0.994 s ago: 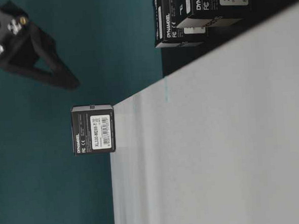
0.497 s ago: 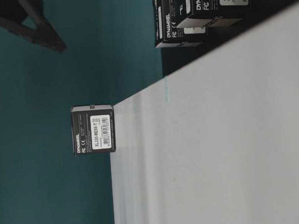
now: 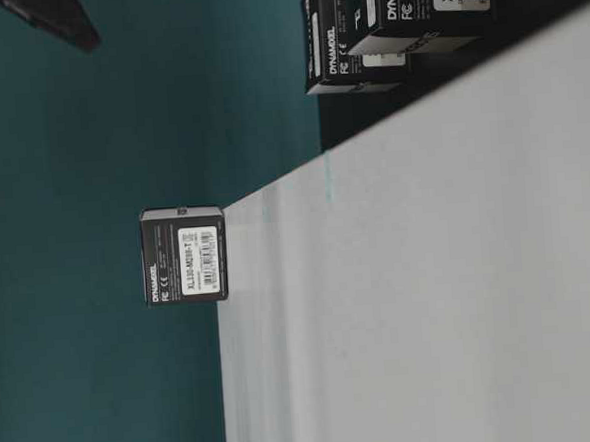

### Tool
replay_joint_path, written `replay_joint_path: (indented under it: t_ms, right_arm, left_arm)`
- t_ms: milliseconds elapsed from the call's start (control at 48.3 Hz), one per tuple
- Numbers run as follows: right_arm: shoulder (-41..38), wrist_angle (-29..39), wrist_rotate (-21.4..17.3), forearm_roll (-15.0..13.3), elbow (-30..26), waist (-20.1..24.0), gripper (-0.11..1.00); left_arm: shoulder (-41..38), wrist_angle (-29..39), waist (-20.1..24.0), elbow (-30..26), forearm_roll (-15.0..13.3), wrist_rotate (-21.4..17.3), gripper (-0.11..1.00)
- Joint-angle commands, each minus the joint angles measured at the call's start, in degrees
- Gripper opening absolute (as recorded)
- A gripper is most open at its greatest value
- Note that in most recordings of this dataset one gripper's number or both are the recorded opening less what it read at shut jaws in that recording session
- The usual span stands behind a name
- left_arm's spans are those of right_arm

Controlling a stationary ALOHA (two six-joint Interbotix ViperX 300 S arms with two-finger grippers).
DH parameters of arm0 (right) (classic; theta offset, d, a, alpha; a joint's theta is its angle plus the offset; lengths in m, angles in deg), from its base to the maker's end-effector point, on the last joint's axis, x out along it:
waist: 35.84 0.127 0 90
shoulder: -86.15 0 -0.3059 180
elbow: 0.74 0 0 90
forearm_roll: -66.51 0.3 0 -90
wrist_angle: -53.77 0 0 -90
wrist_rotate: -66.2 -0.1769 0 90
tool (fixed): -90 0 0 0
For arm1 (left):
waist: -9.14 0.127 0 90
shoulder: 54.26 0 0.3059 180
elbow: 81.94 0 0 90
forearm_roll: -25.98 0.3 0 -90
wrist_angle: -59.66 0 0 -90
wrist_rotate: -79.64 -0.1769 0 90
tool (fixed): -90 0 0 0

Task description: Place the box from the black base onto the white base.

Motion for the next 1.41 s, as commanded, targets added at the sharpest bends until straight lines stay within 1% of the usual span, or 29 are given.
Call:
replay_joint_path:
  t_ms: [0, 373, 580, 745, 931, 1387]
  right_arm:
    - [2.64, -1.58, -0.88, 0.26, 0.79, 0.26, 1.0]
    - [11.69, -2.11, -1.41, 0.35, 5.8, 1.58, 1.0]
    - [14.24, -2.2, -1.41, 0.26, 7.82, 2.64, 1.0]
    - [15.56, -2.2, -1.49, 0.35, 9.49, 3.52, 1.0]
    - [16.0, -3.43, -1.41, 0.35, 10.2, 4.31, 1.0]
    - [16.79, -4.31, -1.49, 0.35, 11.43, 4.31, 1.0]
  left_arm:
    - [-0.53, -0.18, -0.09, -1.41, 0.09, 0.0, -0.06]
    - [-0.62, -0.53, -0.09, -1.41, 0.18, 0.0, -0.06]
    - [-0.7, -1.49, -0.09, -1.41, 0.09, 0.0, -0.06]
    - [-0.79, -3.52, 0.0, -1.23, 0.09, -0.09, -0.06]
    - [-1.41, -3.6, -0.09, -1.05, 0.09, -0.09, -0.06]
    - [-1.76, -3.6, 0.0, -0.97, 0.09, -0.09, -0.06]
